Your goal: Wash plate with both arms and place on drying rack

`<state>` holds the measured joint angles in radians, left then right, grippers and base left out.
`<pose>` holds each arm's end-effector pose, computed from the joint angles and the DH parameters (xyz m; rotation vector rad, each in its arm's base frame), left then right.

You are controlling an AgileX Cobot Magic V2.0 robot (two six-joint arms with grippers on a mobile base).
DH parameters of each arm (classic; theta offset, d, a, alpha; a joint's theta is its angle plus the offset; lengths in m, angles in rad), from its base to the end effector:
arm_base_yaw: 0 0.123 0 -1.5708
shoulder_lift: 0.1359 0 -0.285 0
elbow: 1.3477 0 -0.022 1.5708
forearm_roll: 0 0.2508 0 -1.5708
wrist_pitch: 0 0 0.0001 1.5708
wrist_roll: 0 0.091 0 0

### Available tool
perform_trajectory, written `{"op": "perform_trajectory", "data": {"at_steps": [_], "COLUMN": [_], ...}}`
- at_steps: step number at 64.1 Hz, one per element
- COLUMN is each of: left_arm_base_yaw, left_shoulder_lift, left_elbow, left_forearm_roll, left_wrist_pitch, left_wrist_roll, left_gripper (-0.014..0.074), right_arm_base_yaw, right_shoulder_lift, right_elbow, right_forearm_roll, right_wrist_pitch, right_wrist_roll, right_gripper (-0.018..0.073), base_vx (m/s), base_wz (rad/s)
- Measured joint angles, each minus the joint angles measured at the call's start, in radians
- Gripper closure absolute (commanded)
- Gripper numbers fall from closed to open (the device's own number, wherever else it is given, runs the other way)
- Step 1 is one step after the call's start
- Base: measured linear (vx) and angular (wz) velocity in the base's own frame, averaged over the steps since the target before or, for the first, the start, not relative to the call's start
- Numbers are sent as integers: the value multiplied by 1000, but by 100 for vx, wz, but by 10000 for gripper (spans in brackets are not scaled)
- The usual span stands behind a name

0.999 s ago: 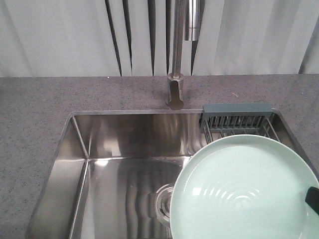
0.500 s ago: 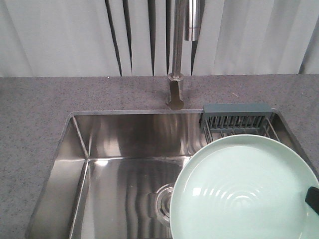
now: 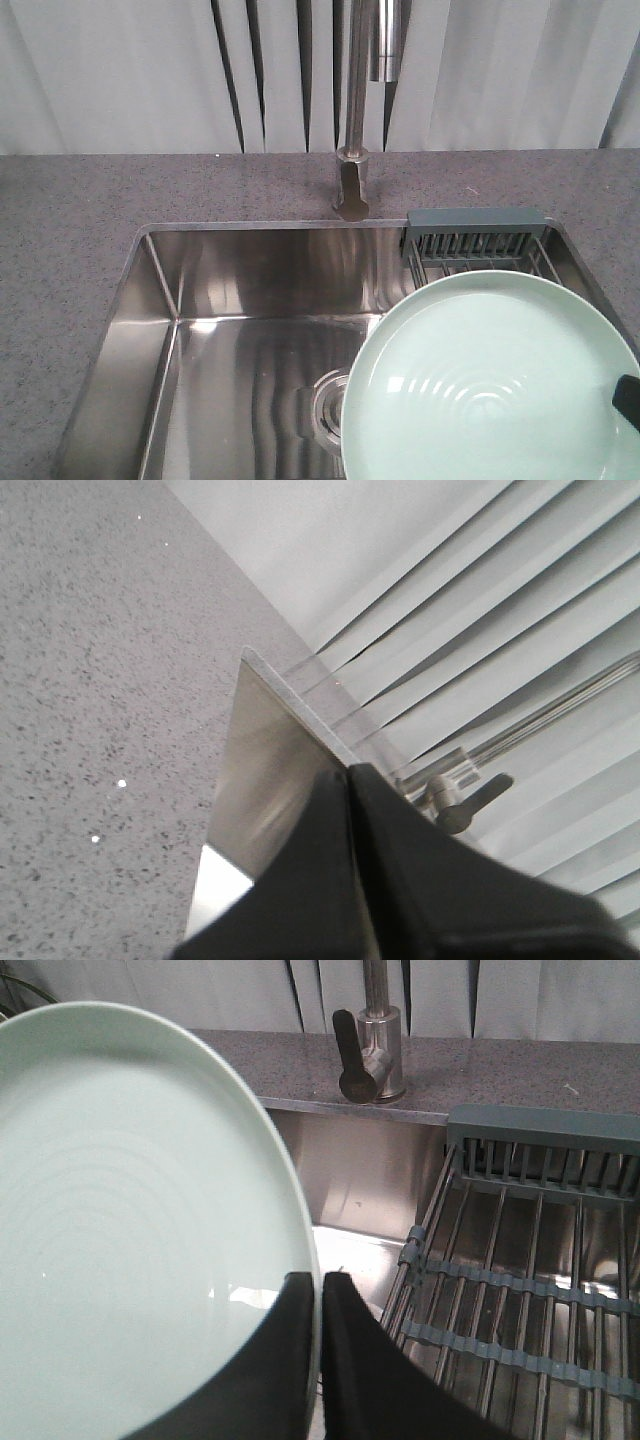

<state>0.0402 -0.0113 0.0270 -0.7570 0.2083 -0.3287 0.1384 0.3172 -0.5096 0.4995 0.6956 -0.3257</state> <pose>0.0560 -0.0107 0.1909 -0.8173 1.5257 -0.8947 0.0555 0.0360 0.3081 -0.2750 1.9108 0.4400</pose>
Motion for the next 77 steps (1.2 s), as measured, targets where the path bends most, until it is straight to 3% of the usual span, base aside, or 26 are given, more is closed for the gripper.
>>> {"op": "perform_trajectory", "data": {"at_steps": [12, 37, 42, 58, 70, 77], "left_arm_base_yaw": [0, 0, 0, 0, 0, 0], "left_shoulder_lift": [0, 0, 0, 6, 148, 282], "left_elbow": [0, -23, -67, -286, -423, -488], "left_forearm_roll": [-51, -423, -460, -511, -513, -521], "left_wrist_pitch": [-16, 14, 55, 139, 242, 310], "left_wrist_roll": [-6, 21, 87, 459, 615, 693], "left_gripper": [603, 602, 601, 589, 527, 435], "right_arm_base_yaw": [0, 0, 0, 0, 0, 0], "right_shoulder_lift": [0, 0, 0, 0, 0, 0], "right_elbow": [0, 0, 0, 0, 0, 0], "right_forearm_roll": [0, 0, 0, 10, 26, 27], "right_wrist_pitch": [0, 0, 0, 0, 0, 0], "right_wrist_roll": [0, 0, 0, 0, 0, 0], "right_gripper": [561, 561, 561, 561, 561, 561], "base_vx": [0, 0, 0, 0, 0, 0], "base_wz": [0, 0, 0, 0, 0, 0]}}
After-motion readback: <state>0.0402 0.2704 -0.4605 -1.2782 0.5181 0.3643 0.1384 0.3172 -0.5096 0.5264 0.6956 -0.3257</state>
